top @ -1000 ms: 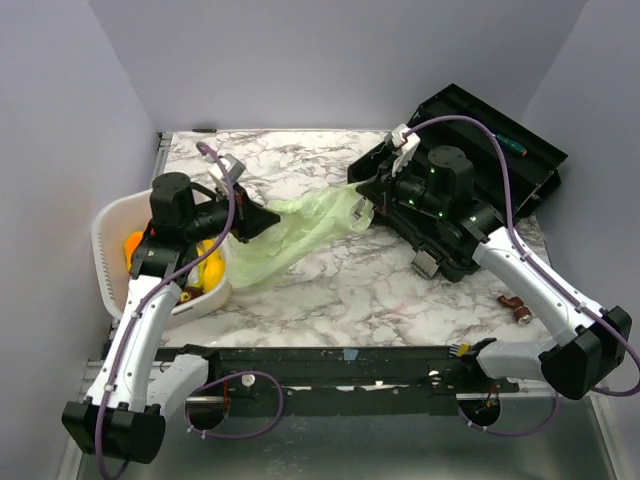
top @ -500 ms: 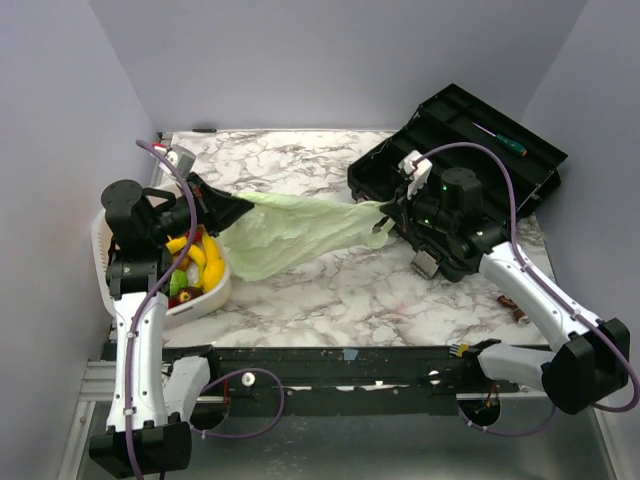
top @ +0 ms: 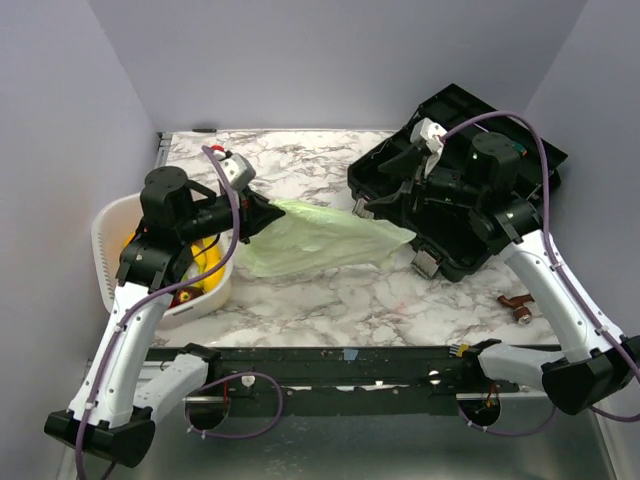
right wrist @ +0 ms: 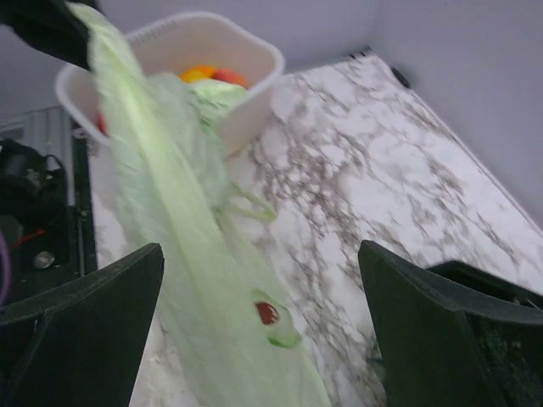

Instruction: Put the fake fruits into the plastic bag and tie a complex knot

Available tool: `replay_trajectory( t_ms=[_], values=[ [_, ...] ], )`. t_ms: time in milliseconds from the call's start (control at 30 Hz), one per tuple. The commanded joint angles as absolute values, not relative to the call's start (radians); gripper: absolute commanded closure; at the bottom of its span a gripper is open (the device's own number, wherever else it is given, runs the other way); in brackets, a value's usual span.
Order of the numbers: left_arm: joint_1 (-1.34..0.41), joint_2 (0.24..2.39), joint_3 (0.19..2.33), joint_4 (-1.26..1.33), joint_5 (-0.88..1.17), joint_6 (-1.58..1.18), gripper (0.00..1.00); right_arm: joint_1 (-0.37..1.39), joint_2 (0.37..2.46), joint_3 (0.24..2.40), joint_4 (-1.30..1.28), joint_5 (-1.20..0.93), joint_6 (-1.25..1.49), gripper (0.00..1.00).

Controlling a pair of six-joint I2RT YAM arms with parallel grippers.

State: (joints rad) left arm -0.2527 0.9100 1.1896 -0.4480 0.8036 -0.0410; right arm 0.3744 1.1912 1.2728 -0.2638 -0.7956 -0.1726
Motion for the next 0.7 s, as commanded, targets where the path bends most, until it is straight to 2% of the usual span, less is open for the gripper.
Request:
replay_trajectory(
  t_ms=[0,133,233,267,300,333,400,433,467,533,567,600,667],
  values=[
    [-0.366,0.964,1.247,-0.524,0.683,0.123,1.00,0.529,1.230,1.321,-0.254,-0.871,-0.175,0.00],
    [-0.479,1.037,1.324,-0.570,0.645,0.150,1.00,0.709,1.296,1.342,-0.254,-0.758,-0.242,0.00],
    [-0.491,1.057,1.357,-0.570,0.729,0.132,1.00,0.760,1.338,1.327,-0.231,-0.675,-0.266,0.00],
    [-0.492,1.057,1.363,-0.565,0.760,0.124,1.00,0.762,1.348,1.309,-0.220,-0.662,-0.271,0.03],
    [-0.492,1.056,1.370,-0.562,0.784,0.110,1.00,0.762,1.352,1.294,-0.212,-0.644,-0.274,0.11],
    [-0.489,1.053,1.380,-0.561,0.796,0.101,1.00,0.762,1.353,1.275,-0.214,-0.632,-0.280,0.24],
    [-0.454,1.041,1.406,-0.568,0.852,0.079,1.00,0.762,1.336,1.227,-0.232,-0.607,-0.318,0.66],
    [-0.403,1.028,1.411,-0.552,0.896,0.050,0.99,0.762,1.312,1.195,-0.232,-0.590,-0.336,0.82],
    [-0.344,1.015,1.409,-0.526,0.942,-0.006,0.90,0.762,1.286,1.153,-0.223,-0.567,-0.349,0.98],
    [-0.188,0.993,1.380,-0.454,1.062,-0.115,0.55,0.761,1.218,1.083,-0.194,-0.547,-0.369,0.99],
    [-0.110,0.980,1.354,-0.425,1.094,-0.153,0.32,0.761,1.176,1.050,-0.174,-0.547,-0.381,0.99],
    [-0.040,0.971,1.332,-0.418,1.113,-0.164,0.21,0.760,1.137,1.026,-0.147,-0.549,-0.394,0.99],
    [0.064,0.968,1.295,-0.454,1.152,-0.122,0.09,0.761,1.066,0.964,-0.076,-0.572,-0.439,0.99]
  ],
)
